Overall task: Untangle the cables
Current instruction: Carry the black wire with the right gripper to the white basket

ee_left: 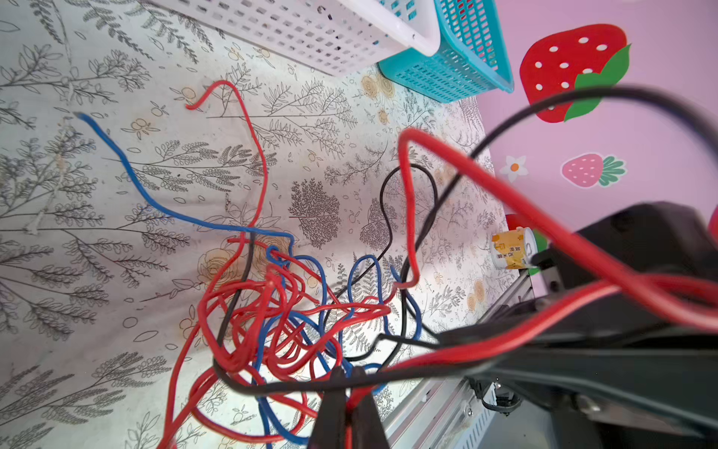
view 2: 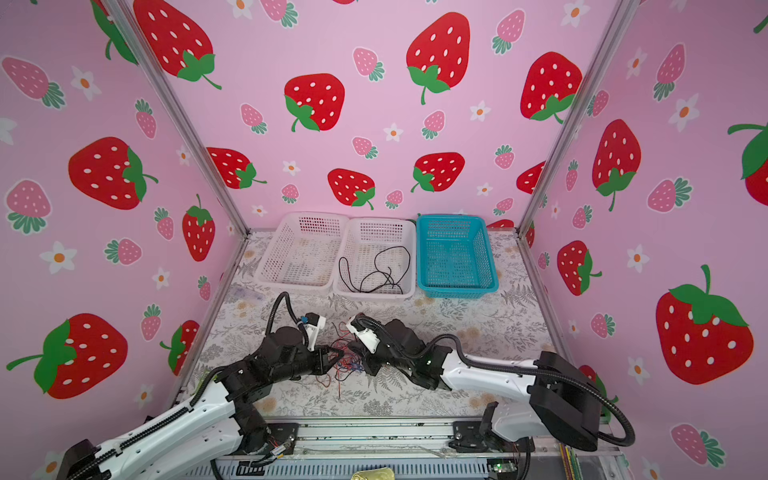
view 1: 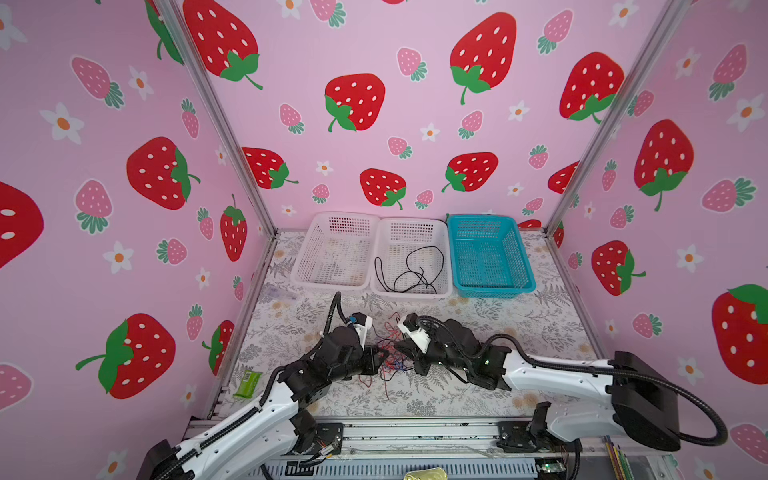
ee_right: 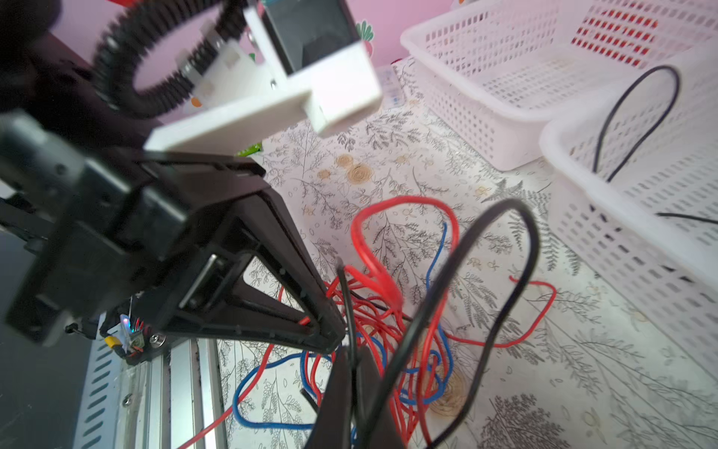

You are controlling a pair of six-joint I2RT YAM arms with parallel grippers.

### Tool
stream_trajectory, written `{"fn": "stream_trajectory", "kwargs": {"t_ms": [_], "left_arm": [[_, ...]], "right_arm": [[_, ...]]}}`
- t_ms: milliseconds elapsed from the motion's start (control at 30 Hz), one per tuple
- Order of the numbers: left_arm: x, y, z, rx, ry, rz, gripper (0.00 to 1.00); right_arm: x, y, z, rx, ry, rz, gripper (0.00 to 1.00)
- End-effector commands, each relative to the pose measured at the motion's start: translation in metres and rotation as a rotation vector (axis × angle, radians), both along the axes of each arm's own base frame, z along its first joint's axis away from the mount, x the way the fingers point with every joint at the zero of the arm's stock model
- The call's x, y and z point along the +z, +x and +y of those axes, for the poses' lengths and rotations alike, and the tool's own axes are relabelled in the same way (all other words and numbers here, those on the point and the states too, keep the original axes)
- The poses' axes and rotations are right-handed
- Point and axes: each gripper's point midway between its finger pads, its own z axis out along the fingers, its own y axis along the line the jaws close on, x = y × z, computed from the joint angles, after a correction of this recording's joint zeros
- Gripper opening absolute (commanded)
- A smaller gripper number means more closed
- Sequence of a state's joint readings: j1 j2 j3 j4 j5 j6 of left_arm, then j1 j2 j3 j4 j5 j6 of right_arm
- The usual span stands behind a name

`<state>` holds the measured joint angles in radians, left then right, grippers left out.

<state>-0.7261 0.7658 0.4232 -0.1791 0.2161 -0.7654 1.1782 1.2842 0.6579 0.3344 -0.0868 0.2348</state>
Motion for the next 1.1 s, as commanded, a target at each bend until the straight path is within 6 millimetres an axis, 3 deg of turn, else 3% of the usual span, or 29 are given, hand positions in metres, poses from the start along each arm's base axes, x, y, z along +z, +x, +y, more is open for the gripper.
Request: {"fn": "stream_trajectory", "kwargs": {"t_ms": [0, 233, 533, 600, 800, 833, 1067], "left_arm": [[-0.004, 0.002, 0.005, 0.035, 0.014, 0.011, 0.00], [-0.026, 0.000, 0.013, 0.055, 0.077, 0.062, 0.00], [-0.048, 0.000, 0.018, 0.064, 0.140, 0.095, 0.00], [-0.052, -0.001, 0.019, 0.063, 0.151, 0.102, 0.00], [-0.057, -0.001, 0.020, 0.061, 0.164, 0.110, 0.00], [-0.057, -0.001, 0.020, 0.061, 0.161, 0.108, 0.00], [-0.042, 0.007, 0.013, 0.062, 0.126, 0.070, 0.00]], "right_arm": [[0.034, 0.011, -0.016, -0.084, 0.037, -0.075, 0.00], [0.099, 0.032, -0.059, -0.224, 0.115, -0.154, 0.00], [0.201, 0.056, -0.102, -0.410, 0.204, -0.262, 0.00], [0.235, 0.054, -0.117, -0.440, 0.262, -0.291, 0.00], [0.296, 0.055, -0.143, -0.518, 0.313, -0.360, 0.00], [0.303, 0.055, -0.146, -0.525, 0.318, -0.374, 0.00], [0.284, 0.093, -0.109, -0.513, 0.216, -0.361, 0.00]]}}
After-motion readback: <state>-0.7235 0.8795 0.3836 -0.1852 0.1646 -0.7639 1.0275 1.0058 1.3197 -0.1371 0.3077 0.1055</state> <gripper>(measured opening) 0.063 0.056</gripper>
